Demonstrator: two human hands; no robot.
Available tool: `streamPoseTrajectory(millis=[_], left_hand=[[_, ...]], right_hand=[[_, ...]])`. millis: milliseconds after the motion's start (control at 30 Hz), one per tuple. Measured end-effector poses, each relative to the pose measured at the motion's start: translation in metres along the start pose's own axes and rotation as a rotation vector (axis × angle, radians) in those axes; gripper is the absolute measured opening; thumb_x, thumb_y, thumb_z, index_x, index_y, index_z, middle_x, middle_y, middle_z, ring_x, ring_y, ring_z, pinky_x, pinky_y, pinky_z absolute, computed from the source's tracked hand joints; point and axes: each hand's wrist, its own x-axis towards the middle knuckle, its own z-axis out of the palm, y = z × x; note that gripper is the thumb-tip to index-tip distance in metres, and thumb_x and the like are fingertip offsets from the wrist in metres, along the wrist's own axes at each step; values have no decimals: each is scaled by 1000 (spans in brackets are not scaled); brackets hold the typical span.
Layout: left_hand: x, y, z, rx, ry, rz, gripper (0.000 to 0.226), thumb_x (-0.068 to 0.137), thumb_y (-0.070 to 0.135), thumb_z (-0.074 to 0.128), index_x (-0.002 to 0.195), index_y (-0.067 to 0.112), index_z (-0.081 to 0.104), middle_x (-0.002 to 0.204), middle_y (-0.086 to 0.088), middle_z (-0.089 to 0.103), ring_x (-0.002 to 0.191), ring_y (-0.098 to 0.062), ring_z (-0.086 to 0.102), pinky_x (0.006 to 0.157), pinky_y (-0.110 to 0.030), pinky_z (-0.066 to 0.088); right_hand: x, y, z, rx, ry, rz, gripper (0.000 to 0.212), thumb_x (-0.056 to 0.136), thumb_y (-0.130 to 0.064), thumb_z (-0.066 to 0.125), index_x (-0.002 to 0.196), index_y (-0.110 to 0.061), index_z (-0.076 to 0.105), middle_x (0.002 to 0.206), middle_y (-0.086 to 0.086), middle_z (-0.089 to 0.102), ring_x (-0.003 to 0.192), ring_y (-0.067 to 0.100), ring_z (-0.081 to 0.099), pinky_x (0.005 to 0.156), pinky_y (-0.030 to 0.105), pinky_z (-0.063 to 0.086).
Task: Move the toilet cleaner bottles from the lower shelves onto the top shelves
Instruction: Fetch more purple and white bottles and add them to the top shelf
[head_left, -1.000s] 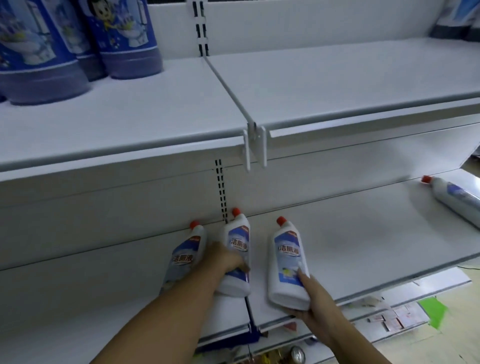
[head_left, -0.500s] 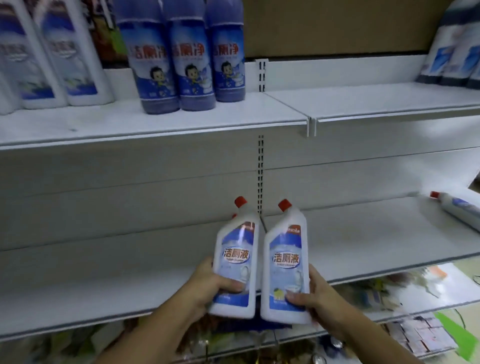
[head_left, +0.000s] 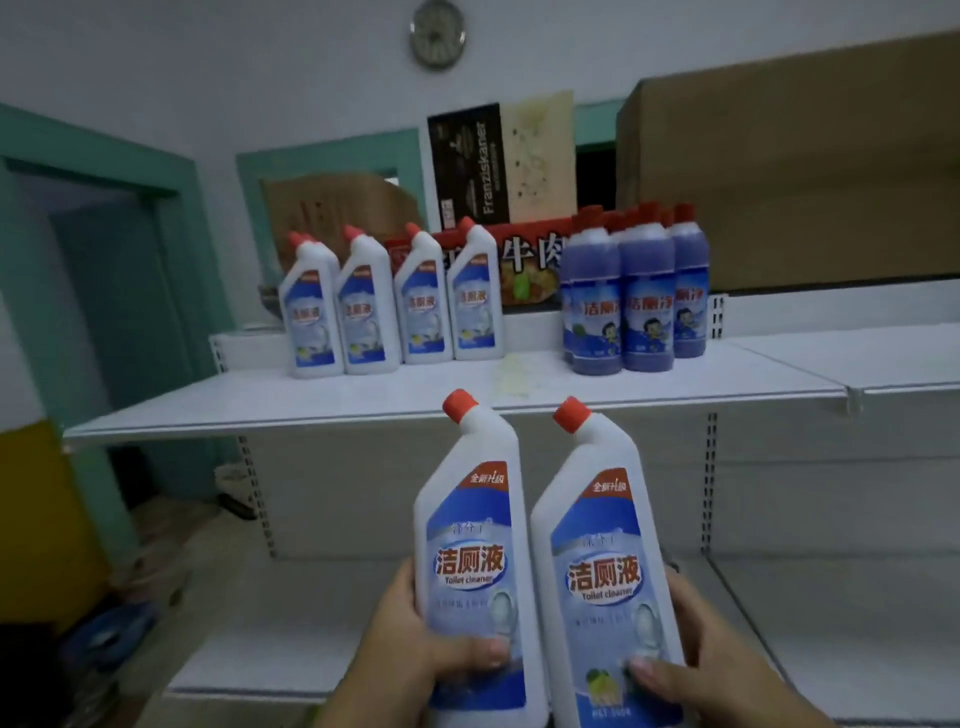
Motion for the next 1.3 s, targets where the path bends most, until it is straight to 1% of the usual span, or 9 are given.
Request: streamPoseTrajectory(millis=[200,300,433,600,700,1000,1100,1200,1300], left_hand=[[52,77,-35,-23,126,241,86,25,0,83,106,5,58,89,-16,74,75,-30,72,58,-38,57],[89,114,-54,30,178,334,83,33,-5,84,110,7,58,92,-12,74,80,-28,72,61,-39,59],[136,154,-76,96,240,397,73,40,4,82,109,14,60,97,-6,74,88,-26,72,67,-40,60],[212,173,-101,257,305,384,67,45,14,89,103,27,58,100,2,70,95,-22,66,85,-49,55],[259,170,-109,356,273,377,70,53,15,90,111,27,53,103,6,65,101,-20,61,95,-51,47],[329,137,-99,375,168,401,73,56,19,88,108,38,42,99,22,54,91,-3,55,93,-37,48],[333,131,-103,411,190,413,82,57,23,87,119,39,36,108,22,52,94,0,52,91,-33,49],[331,132,-102,687,312,497,114,60,34,85,144,40,8,142,15,24,132,-9,30,108,-39,38],[319,131,-98,1159,455,811,123,61,46,80,148,31,-6,146,20,-8,142,-14,-2,115,-44,20]], right_hand=[[82,-70,19,-15,31,-245,98,24,-33,96,113,-20,58,103,12,73,91,30,71,66,32,59],[129,-108,20,-89,60,-358,90,34,-37,94,115,-24,55,104,4,73,95,23,71,70,32,60],[197,-146,22,-158,181,-403,64,54,-14,77,112,-26,52,104,0,69,96,23,68,77,37,58],[276,-167,25,-175,270,-344,66,60,-4,75,117,-25,49,104,-1,65,94,22,64,65,38,54],[316,-168,17,-235,356,-292,60,67,5,75,113,-25,50,106,3,65,95,25,64,72,43,55],[388,-140,-14,-321,472,-169,67,70,1,77,121,-30,46,114,1,63,106,27,61,93,53,51],[395,-134,-18,-471,437,-189,68,71,-6,77,125,-33,44,115,-6,62,106,18,61,86,42,55],[395,-130,-22,-544,388,-205,68,73,-14,76,127,-37,41,108,-17,59,99,8,60,72,22,56],[394,-127,-23,-611,390,-204,67,73,-19,75,129,-35,41,106,-18,58,99,7,60,69,18,54]])
